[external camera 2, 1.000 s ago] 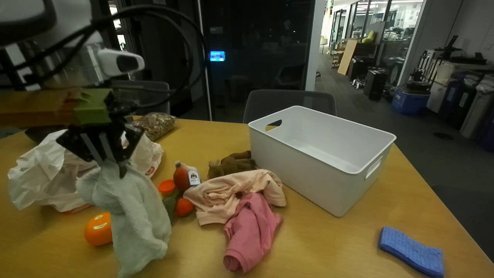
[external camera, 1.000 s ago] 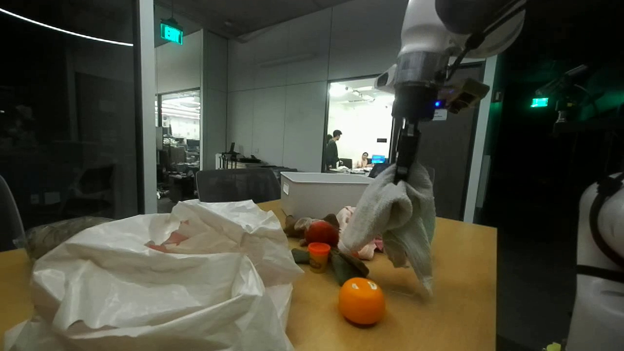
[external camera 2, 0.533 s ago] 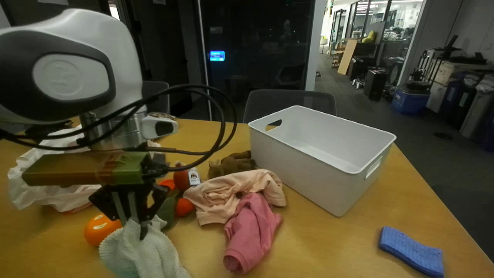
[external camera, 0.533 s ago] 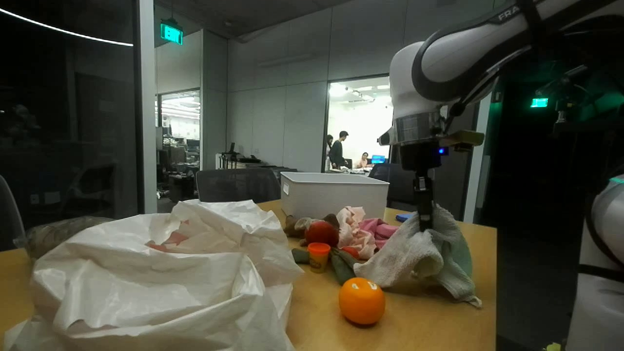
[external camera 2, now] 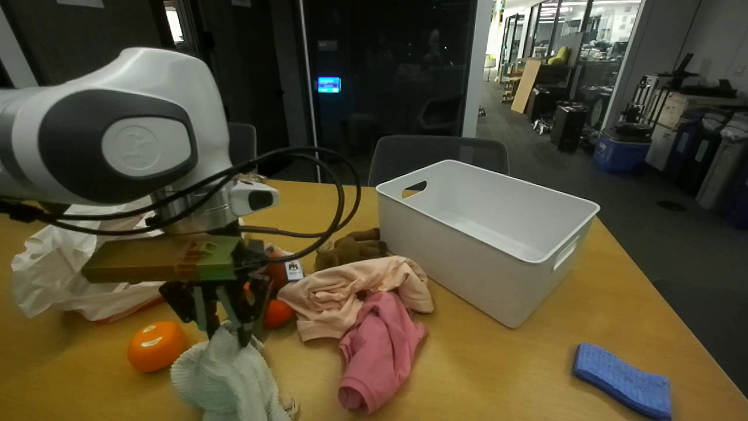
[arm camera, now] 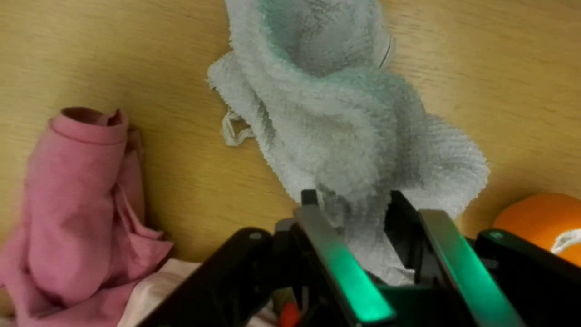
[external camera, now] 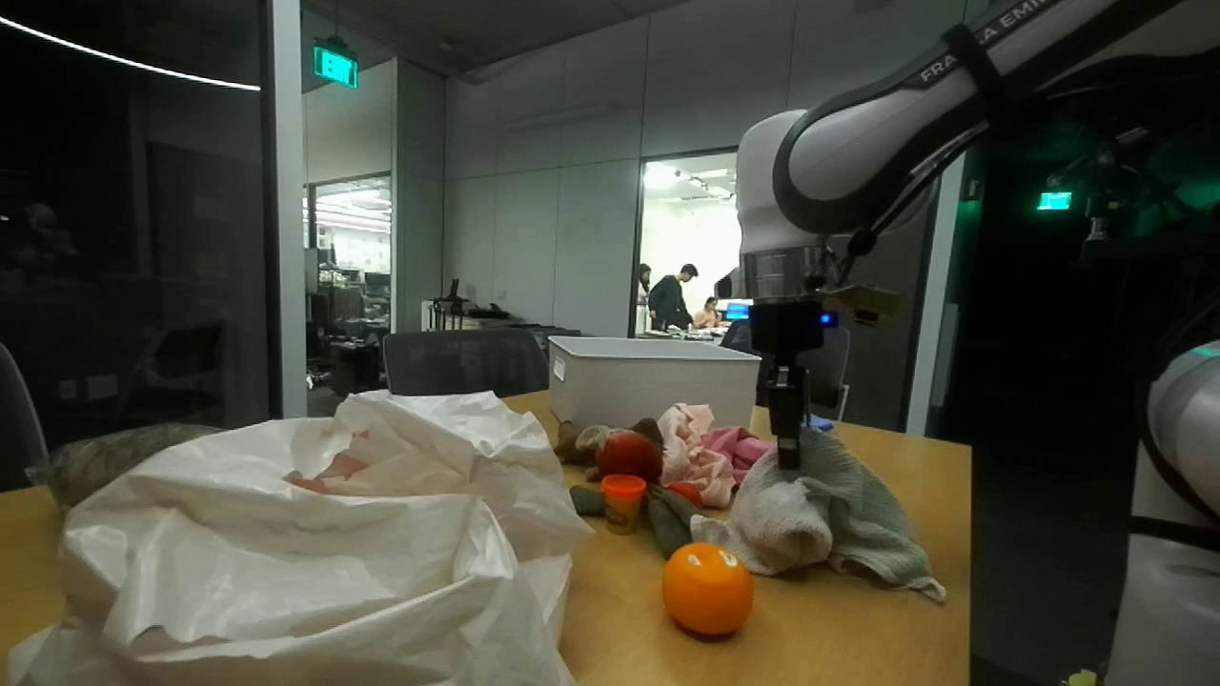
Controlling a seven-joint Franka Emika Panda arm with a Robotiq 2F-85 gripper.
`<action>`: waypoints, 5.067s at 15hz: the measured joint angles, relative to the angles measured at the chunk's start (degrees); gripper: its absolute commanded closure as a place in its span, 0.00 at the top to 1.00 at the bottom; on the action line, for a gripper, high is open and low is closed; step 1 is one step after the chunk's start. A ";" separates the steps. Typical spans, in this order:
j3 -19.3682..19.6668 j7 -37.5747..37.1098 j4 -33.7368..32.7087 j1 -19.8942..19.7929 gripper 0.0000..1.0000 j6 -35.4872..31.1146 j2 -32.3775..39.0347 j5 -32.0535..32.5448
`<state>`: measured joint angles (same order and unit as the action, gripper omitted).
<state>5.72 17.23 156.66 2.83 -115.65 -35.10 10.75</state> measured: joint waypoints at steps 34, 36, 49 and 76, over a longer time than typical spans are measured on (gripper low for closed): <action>5.35 -12.02 2.26 -10.08 1.00 -2.39 3.03 -1.24; 6.87 -9.30 2.32 -10.09 1.00 -2.21 5.35 -2.47; 9.05 -0.37 1.44 -10.40 0.34 -11.74 18.76 -5.15; -11.49 0.54 0.50 11.59 0.00 -19.90 -15.24 -3.47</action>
<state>-5.76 17.77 157.16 14.42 -135.55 -50.34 7.28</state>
